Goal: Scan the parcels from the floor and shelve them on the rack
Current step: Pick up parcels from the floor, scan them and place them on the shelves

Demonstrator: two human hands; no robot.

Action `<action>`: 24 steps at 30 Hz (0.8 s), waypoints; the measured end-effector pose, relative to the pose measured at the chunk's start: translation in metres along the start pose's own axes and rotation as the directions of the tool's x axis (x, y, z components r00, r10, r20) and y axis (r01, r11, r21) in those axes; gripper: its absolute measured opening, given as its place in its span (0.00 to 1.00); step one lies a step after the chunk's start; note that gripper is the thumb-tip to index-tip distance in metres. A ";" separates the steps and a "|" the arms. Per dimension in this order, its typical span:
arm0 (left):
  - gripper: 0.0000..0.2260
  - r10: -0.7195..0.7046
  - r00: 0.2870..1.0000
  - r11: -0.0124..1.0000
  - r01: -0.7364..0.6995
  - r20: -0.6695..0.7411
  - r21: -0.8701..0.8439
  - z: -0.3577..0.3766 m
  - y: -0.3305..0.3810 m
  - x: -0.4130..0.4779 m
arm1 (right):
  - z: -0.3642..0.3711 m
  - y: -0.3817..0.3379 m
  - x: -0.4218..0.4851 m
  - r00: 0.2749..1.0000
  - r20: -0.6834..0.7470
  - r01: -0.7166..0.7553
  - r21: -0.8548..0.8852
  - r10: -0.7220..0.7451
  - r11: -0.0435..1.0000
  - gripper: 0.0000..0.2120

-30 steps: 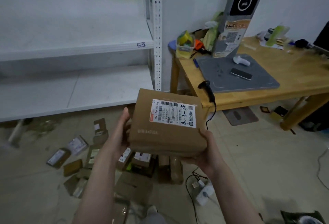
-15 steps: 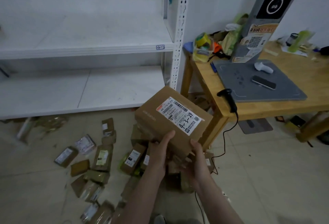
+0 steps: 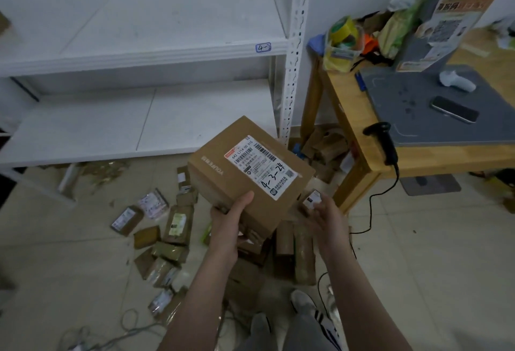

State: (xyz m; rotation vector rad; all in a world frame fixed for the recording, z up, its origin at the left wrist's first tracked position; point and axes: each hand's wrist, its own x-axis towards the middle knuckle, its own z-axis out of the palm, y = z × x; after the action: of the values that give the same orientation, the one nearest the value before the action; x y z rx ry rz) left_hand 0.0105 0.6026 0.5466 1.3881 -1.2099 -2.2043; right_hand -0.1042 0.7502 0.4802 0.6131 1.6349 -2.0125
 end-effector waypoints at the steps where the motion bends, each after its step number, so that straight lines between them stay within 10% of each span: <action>1: 0.58 0.002 1.000 1.000 -0.002 0.005 0.008 0.005 -0.001 0.002 | -0.007 -0.006 0.012 0.999 -0.037 0.014 0.007 -0.013 1.000 0.18; 11: 0.60 0.010 0.997 0.996 -0.017 0.076 0.087 0.125 -0.021 0.032 | -0.087 -0.120 0.147 0.896 -0.388 0.140 -0.218 -0.217 0.966 0.11; 17: 0.39 0.006 0.999 0.992 -0.012 0.041 0.129 0.195 -0.036 0.061 | -0.100 -0.181 0.227 0.906 -0.268 0.140 -0.539 -0.327 0.831 0.24; 24: 0.56 0.023 1.000 0.984 -0.024 0.004 0.179 0.224 -0.033 0.073 | -0.089 -0.206 0.313 0.972 -0.071 0.111 -0.698 -0.222 0.708 0.18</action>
State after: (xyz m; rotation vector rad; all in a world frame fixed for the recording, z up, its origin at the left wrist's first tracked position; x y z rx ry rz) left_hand -0.2081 0.6916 0.5198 1.4299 -1.4483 -2.1251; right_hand -0.4737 0.8488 0.4312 0.3347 2.4165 -1.2909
